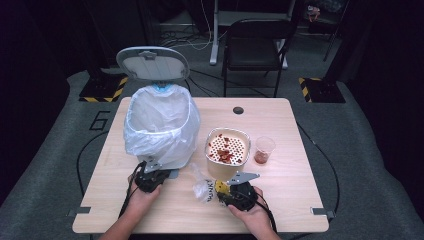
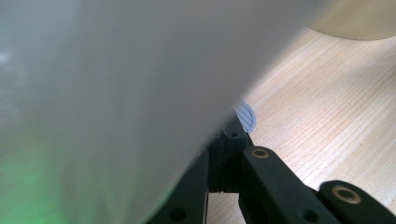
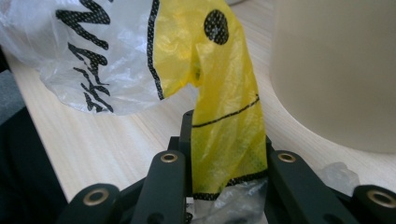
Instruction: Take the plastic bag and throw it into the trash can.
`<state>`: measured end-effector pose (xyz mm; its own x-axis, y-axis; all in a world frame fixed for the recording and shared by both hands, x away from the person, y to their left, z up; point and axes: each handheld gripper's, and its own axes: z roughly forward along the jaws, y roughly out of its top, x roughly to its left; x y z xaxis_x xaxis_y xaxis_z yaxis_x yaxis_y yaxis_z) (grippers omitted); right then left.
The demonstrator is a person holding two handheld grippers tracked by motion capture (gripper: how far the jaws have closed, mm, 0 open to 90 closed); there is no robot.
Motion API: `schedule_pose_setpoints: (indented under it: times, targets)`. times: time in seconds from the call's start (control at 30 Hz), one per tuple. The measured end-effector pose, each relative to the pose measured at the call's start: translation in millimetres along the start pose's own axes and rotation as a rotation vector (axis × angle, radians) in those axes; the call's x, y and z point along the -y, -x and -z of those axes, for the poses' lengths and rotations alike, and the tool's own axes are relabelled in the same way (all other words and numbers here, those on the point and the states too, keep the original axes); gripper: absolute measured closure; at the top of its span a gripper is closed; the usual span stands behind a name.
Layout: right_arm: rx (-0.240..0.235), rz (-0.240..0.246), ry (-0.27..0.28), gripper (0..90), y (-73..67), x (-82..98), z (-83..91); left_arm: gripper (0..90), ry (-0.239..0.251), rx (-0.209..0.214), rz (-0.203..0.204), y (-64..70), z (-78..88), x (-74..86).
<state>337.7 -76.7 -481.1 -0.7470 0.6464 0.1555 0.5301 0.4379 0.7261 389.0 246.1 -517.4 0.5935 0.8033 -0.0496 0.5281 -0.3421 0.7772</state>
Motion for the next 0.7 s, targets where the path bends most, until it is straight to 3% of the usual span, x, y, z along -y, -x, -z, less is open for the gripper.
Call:
schedule_pose_setpoints:
  times: [0.3, 0.47, 0.53, 0.7]
  targets:
    - [-0.04, 0.025, 0.01, 75.9, -4.6, -17.4, 15.8, 90.0, 0.004, -0.005, 0.014, 1.0, -0.1, 0.3]
    - [-0.067, 0.048, 0.041, 75.8, -8.0, -34.2, 29.8, 90.0, 0.001, -0.008, -0.003, 1.1, 0.0, 0.2]
    - [-0.07, 0.049, 0.043, 75.8, -8.0, -36.8, 31.9, 90.0, 0.022, -0.004, 0.026, 2.7, -1.2, 0.5]
    - [-0.09, 0.049, 0.043, 75.8, -5.6, -48.3, 40.2, 90.0, 0.017, -0.006, 0.031, 2.5, -0.9, 0.3]
